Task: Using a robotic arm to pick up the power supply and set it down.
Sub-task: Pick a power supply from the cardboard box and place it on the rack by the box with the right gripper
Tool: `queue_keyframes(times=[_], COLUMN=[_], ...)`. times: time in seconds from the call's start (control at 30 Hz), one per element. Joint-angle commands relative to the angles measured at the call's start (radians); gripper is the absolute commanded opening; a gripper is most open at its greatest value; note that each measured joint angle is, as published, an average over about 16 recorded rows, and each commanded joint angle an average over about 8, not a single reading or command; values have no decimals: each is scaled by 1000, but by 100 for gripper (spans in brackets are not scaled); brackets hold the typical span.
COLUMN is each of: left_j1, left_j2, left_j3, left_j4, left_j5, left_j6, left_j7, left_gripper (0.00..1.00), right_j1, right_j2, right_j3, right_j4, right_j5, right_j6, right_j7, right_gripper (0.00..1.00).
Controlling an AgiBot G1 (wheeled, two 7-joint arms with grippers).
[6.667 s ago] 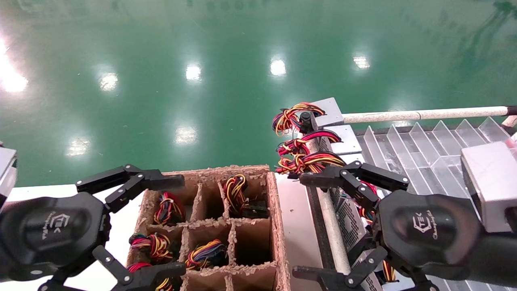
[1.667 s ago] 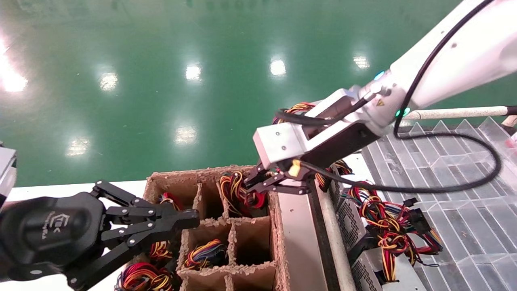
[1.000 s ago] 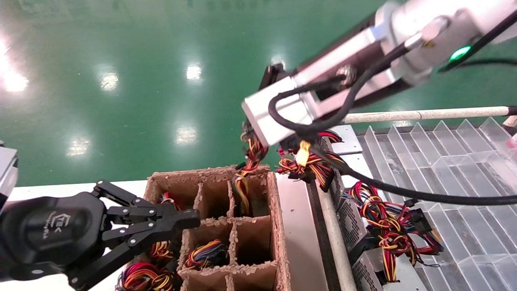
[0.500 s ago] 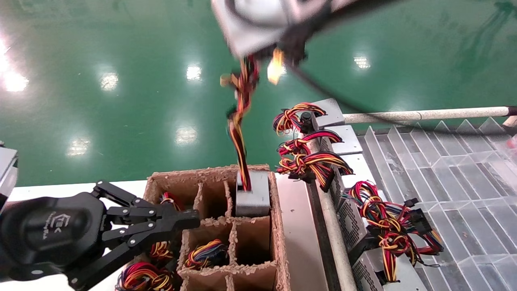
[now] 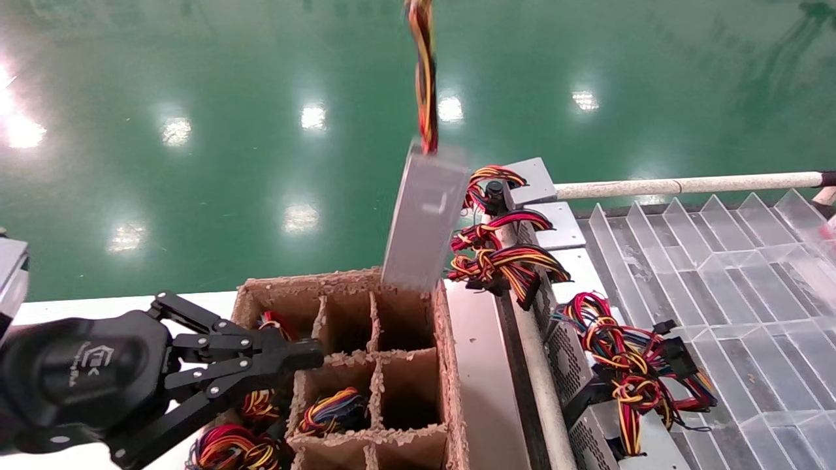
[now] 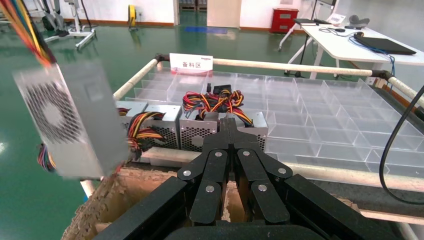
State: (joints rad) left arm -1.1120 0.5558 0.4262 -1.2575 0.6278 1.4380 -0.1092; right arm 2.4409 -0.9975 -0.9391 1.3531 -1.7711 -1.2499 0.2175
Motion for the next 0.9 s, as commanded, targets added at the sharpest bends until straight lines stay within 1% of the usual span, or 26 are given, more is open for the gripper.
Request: queue_keyframes(times=[0.03,0.23,0.47,0.7,0.9], left_j1=[0,0,0,0,0], left_j2=[0,0,0,0,0], left_j3=[0,0,0,0,0], left_j4=[0,0,0,0,0], left_j5=[0,0,0,0,0], left_j6=[0,0,0,0,0], left_j7=[0,0,0,0,0], left_gripper=[0,0,0,0,0], right_j1=[14,44,63,87,97], right_j2=[12,55,126,203,262], right_j3=[10,12,9,1,-6], right_j4=[0,-2,-3,-2,-1], right_j5=[-14,-84,-149,-209,-228], right_j6=[14,14,-9,-64,-129], right_j7=[3,35,59,88,120], right_gripper=[0,0,0,0,0])
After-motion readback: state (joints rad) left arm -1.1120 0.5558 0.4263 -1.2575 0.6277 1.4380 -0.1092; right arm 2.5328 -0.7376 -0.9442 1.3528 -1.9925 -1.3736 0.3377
